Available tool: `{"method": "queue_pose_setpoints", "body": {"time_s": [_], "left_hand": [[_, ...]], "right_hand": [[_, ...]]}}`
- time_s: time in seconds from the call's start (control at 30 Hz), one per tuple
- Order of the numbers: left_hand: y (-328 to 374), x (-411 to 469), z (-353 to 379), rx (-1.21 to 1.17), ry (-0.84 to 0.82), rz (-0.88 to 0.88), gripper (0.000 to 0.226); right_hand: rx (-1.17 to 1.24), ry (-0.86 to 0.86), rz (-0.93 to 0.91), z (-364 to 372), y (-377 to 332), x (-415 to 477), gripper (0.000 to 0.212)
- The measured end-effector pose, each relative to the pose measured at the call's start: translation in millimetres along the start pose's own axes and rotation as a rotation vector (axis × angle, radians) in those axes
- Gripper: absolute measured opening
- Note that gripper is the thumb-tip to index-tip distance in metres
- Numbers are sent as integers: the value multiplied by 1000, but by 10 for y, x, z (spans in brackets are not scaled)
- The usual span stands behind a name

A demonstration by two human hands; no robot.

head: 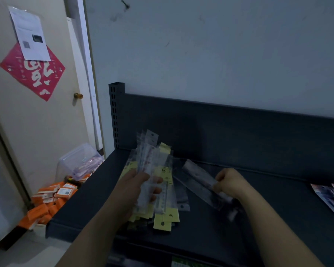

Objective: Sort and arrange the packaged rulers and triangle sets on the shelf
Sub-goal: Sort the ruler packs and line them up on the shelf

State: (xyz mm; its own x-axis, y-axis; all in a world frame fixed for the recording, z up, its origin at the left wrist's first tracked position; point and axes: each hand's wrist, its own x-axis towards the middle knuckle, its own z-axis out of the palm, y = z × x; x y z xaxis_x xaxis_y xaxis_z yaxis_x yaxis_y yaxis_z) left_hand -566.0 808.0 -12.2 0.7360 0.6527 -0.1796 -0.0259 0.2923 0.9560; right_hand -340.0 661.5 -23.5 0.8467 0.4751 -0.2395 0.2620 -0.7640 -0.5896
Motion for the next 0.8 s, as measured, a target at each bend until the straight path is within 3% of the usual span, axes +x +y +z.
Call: {"method": "queue_pose_setpoints", "body": {"time_s": [0.13, 0.23, 0.33, 0.43, 0.53, 0.67, 0.73, 0.8], "left_hand": [[-22, 14, 47, 83, -9, 39, 22], [-4, 29, 109, 119, -27, 32, 25], [19, 68, 178, 133, -60, 24, 35], [42, 50, 248, 159, -133, 29, 53], [1, 55, 301, 275, -139, 102, 25], [-74, 98, 323, 227, -17, 194, 10], [-79, 104, 326, 149, 25, 208, 9], [-85, 84, 356, 121, -4, 188, 7]], "right_hand": [[411, 49, -109, -30, 170, -37, 16], [622, -138, -234, -118, 257, -119, 23], [604, -393, -365, -220, 272, -227, 31], [411, -513, -391, -294, 247, -302, 39], [314, -372, -385, -297, 193, -325, 37], [450, 165, -250, -230, 222, -317, 53], [690, 74, -163, -179, 247, -341, 57], [917, -109, -139, -115, 214, -389, 36]]}}
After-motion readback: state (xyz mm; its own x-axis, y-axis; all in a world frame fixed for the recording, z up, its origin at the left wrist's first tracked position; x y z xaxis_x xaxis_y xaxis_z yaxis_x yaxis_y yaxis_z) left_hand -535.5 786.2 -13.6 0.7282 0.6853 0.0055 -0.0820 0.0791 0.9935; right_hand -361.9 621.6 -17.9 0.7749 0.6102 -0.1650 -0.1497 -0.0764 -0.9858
